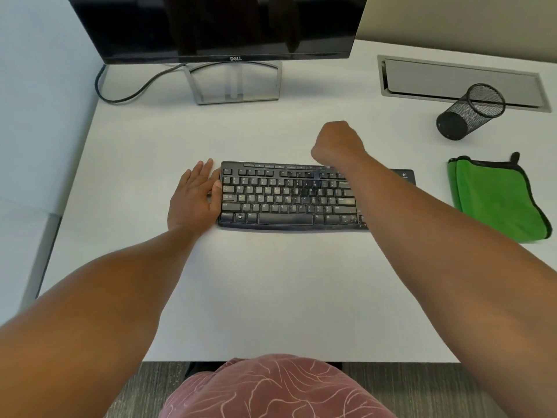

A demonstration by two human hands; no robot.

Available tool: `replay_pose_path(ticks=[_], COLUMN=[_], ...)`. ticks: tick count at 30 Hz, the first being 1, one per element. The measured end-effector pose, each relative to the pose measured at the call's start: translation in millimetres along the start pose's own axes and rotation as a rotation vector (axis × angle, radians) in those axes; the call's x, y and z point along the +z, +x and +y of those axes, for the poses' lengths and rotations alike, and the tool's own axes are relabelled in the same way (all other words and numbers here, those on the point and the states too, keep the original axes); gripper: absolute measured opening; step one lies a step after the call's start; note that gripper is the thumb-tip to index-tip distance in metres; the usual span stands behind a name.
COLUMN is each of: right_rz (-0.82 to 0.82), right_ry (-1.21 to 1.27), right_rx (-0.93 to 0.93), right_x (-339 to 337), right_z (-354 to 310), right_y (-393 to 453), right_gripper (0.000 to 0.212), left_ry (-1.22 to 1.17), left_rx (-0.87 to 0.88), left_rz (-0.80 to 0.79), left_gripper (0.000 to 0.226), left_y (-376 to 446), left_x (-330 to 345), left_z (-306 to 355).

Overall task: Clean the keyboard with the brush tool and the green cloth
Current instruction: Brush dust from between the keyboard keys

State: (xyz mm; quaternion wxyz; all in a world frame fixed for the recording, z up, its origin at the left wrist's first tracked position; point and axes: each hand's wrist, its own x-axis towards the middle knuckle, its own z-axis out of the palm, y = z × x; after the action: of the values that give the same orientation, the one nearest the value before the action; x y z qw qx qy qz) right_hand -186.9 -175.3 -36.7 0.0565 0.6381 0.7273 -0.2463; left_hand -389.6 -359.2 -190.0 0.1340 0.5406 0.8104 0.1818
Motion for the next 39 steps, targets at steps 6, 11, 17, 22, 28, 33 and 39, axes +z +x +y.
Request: replay_pose_path(ticks=[6, 11, 17, 22, 28, 33, 39], right_rz=[-0.081, -0.025, -0.165, -0.03, -0.173, 0.001, -0.061], right_ry=[0.148, -0.036, 0.026, -0.095, 0.072, 0.056, 0.076], right_rx=[-0.039, 0.031, -0.035, 0.06, -0.07, 0.017, -0.051], right_x=[1.0, -3.5, -11.8, -14.2, -12.5, -5.7, -3.9], right_z=[-3.5, 13.7, 17.7, 40.4, 41.1, 50.9, 49.0], right_y=[-0.9, -0.3, 3.0, 4.1, 13.1, 7.5, 22.4], right_gripper=[0.02, 0.017, 0.017, 0.018, 0.024, 0.027, 0.025], left_ry=[0.002, 0.003, 0.004, 0.002, 0.01, 0.009, 0.006], left_rx=[-0.002, -0.006, -0.012, -0.009, -0.01, -0.012, -0.015], left_rz=[-0.007, -0.009, -0.016, -0.015, -0.013, -0.01, -0.012], left_gripper=[0.057, 0.056, 0.057, 0.058, 0.057, 0.056, 0.056], left_y=[-0.8, -0.5, -1.3, -1.3, -1.0, -1.7, -1.6], left_x=[-0.2, -0.3, -1.4, -1.9, -0.9, -2.1, -1.8], left_z=[0.1, 0.1, 1.5, 2.0, 0.9, 2.9, 2.1])
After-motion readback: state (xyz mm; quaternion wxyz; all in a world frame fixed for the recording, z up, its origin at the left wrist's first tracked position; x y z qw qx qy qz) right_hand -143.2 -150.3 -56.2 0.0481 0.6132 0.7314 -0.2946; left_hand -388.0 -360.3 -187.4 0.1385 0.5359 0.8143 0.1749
